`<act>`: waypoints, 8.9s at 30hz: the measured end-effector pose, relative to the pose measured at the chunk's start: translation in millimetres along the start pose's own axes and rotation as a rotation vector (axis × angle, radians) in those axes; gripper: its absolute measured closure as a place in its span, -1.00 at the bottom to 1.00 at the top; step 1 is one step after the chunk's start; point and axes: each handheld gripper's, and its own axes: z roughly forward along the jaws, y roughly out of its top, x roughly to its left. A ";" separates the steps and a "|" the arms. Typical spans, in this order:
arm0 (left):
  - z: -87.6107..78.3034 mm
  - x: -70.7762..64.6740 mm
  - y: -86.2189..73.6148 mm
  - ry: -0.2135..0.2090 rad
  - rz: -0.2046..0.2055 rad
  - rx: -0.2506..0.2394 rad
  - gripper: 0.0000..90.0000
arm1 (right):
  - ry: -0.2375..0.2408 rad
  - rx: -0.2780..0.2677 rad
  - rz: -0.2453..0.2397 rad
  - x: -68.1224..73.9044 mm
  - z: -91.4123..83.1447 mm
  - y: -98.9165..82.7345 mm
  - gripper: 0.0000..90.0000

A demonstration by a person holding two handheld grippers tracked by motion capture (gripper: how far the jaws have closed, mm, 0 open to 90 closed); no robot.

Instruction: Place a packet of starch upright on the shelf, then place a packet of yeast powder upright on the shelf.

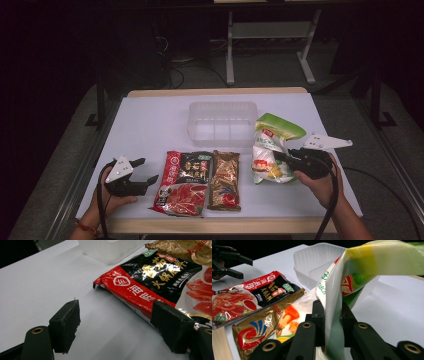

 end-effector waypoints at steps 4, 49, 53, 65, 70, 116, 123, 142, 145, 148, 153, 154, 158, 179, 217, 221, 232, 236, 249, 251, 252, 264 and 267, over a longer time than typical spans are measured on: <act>1.1 -0.9 1.0 -0.007 0.008 -0.001 -0.48 | -0.015 -0.010 0.008 -0.6 -4.2 0.2 0.75; 4.4 -1.2 6.5 -0.032 -0.002 -0.037 -0.48 | -0.195 -0.097 -0.067 -9.4 44.2 58.4 0.75; 4.0 -1.7 6.5 -0.034 -0.003 -0.039 -0.48 | -0.210 -0.098 -0.091 -8.3 51.8 66.4 0.75; 4.5 -1.6 6.2 -0.041 -0.003 -0.037 -0.48 | -0.237 -0.101 -0.091 -14.2 75.2 80.0 0.75; 4.5 -1.4 6.1 -0.044 -0.009 -0.040 -0.48 | -0.254 -0.098 -0.094 -16.0 85.6 83.4 0.75; 6.0 -1.9 4.8 -0.079 -0.021 -0.044 -0.48 | -0.475 -0.015 -0.139 -32.2 160.3 95.8 0.75; 6.2 -3.0 4.8 -0.076 -0.017 -0.047 -0.48 | -0.488 -0.012 -0.157 -31.0 163.1 95.6 0.75; 7.3 -4.4 4.8 -0.088 -0.013 -0.037 -0.48 | -0.491 -0.011 -0.244 -16.7 165.7 79.7 0.75; 8.1 -4.3 4.3 -0.089 -0.013 -0.032 -0.48 | -0.523 -0.016 -0.228 -16.6 161.2 75.5 0.75; 8.5 -5.2 4.8 -0.095 -0.011 -0.033 -0.48 | -0.561 -0.004 -0.275 -8.2 164.5 73.1 0.76; 7.7 -6.3 5.6 -0.108 -0.006 -0.044 -0.49 | -0.550 -0.001 -0.296 -3.2 175.3 67.3 0.76; 7.8 -6.1 5.4 -0.109 -0.009 -0.044 -0.49 | -0.548 -0.005 -0.291 -3.5 176.0 66.0 0.76; 8.7 -5.7 4.7 -0.119 -0.015 -0.043 -0.49 | -0.521 -0.017 -0.301 -6.1 177.2 60.2 0.74; 7.5 -7.3 6.0 -0.124 -0.003 -0.047 -0.49 | -0.441 0.008 -0.344 -4.3 177.1 29.8 0.69; 8.2 -7.6 6.4 -0.117 -0.046 -0.054 -0.49 | -0.215 -0.009 -0.168 -7.6 118.0 25.9 0.37; 8.4 -8.5 7.3 -0.121 -0.043 -0.052 -0.49 | -0.191 -0.001 -0.163 -4.9 110.6 18.9 0.33; 7.9 -12.4 10.7 -0.135 -0.050 -0.059 -0.49 | -0.108 0.052 -0.166 9.0 89.9 2.6 0.21; 7.9 -12.9 10.3 -0.142 -0.048 -0.056 -0.49 | -0.074 0.091 -0.180 13.8 84.3 -6.4 0.17; 8.9 -13.6 9.9 -0.148 -0.041 -0.044 -0.49 | -0.026 0.088 -0.158 8.6 70.3 -15.7 0.04; 9.3 -13.2 10.0 -0.148 -0.040 -0.046 -0.49 | -0.021 0.088 -0.158 7.8 70.5 -15.8 0.03; 9.7 -13.1 10.0 -0.148 -0.039 -0.047 -0.49 | -0.021 0.087 -0.157 7.4 70.3 -16.0 0.02; 17.5 -14.8 15.7 -0.150 -0.041 -0.043 -0.49 | 0.009 0.128 -0.123 3.2 72.0 -26.9 -0.05; 18.0 -15.4 15.7 -0.156 -0.046 -0.039 -0.49 | 0.002 0.126 -0.102 0.9 70.6 -27.6 -0.05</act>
